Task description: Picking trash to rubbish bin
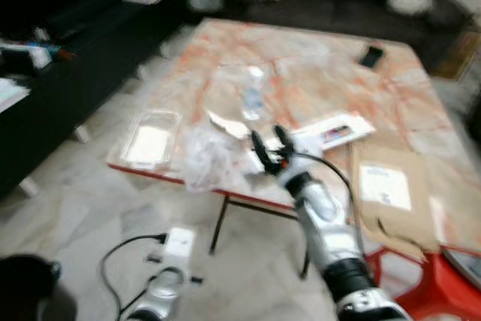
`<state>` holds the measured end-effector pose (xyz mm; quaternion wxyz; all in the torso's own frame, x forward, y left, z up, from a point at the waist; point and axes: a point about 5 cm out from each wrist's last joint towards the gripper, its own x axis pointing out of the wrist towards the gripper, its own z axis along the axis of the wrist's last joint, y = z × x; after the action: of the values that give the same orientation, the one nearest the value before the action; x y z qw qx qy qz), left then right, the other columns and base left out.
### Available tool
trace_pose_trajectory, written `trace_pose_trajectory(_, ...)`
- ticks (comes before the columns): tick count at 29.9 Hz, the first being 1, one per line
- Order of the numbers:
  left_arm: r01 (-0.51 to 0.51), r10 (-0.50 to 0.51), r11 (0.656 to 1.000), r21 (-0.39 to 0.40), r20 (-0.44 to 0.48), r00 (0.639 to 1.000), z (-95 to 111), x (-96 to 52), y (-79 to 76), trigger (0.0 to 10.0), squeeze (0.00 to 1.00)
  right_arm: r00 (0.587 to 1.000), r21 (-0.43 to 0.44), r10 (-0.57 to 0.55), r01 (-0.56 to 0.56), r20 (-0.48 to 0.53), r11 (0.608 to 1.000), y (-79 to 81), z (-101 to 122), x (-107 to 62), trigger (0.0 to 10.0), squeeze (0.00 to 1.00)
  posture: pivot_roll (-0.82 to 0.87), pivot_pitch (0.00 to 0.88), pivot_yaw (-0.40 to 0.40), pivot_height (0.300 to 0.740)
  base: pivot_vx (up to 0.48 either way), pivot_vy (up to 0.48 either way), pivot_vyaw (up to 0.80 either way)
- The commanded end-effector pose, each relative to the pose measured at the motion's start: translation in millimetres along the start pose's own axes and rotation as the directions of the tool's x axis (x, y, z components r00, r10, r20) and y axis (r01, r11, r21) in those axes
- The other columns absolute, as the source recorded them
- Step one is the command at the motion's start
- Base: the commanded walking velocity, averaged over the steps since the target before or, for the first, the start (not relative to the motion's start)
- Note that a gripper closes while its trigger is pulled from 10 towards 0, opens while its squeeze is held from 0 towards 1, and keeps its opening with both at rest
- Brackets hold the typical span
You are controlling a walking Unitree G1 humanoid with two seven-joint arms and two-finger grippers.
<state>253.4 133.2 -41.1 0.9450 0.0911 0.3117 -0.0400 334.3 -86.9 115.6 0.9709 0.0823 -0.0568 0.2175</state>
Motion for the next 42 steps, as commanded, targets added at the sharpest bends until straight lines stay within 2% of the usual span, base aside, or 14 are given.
trace_pose_trajectory(1,-0.031,0.031,0.999,0.009,-0.024,0.999,-7,-1.3,11.7,10.0,0.0,0.998,0.015,0.049,-0.05,0.032,0.999,14.3,9,8.7,10.0,0.0,-0.1,0.031,-0.077,0.74,0.319,0.0,0.4)
trace_pose_trajectory(14,-0.021,0.021,1.0,0.003,-0.029,0.999,-8,-1.6,8.3,10.0,0.0,0.999,0.023,0.047,-0.047,0.024,0.999,11.6,8,5.2,10.0,0.0,-0.11,0.049,-0.079,0.74,0.0,0.0,0.0)
trace_pose_trajectory(15,-0.019,0.019,1.0,0.003,-0.03,0.999,-8,-1.5,8.0,10.0,0.0,0.999,0.031,0.042,-0.043,0.024,0.999,10.9,8,4.7,10.0,0.69,-0.11,0.051,-0.08,0.74,0.0,0.0,0.0)
trace_pose_trajectory(16,-0.019,0.019,1.0,0.002,-0.029,0.999,-7,-1.5,7.9,10.0,0.0,0.999,0.045,0.036,-0.038,0.026,0.998,10.5,8,4.6,10.0,1.0,-0.11,0.051,-0.08,0.74,0.0,0.0,0.0)
trace_pose_trajectory(22,-0.019,0.019,1.0,-0.003,-0.032,0.999,-8,-1.6,7.4,10.0,0.0,0.999,0.031,0.04,-0.041,0.022,0.999,10.7,10,4.3,10.0,1.0,-0.11,0.054,-0.083,0.74,0.0,0.0,0.0)
trace_pose_trajectory(33,-0.014,0.014,1.0,-0.005,-0.04,0.999,-9,-1.9,5.2,10.0,0.0,0.996,-0.008,0.009,-0.01,-0.085,1.0,11.9,-1,-0.4,10.0,1.0,-0.12,0.057,-0.09,0.74,0.0,0.0,0.0)
trace_pose_trajectory(41,-0.012,0.011,1.0,-0.007,-0.044,0.999,-9,-1.9,4.5,10.0,0.0,0.994,-0.01,0.028,-0.029,-0.109,1.0,18.3,0,1.4,10.0,1.0,-0.12,0.057,-0.092,0.74,0.0,0.0,0.0)
trace_pose_trajectory(42,-0.009,0.009,1.0,-0.008,-0.045,0.999,-10,-2.0,4.2,10.0,0.0,0.994,0.001,0.046,-0.047,-0.104,0.999,23.1,3,3.0,10.0,1.0,-0.12,0.057,-0.092,0.74,0.0,0.0,0.0)
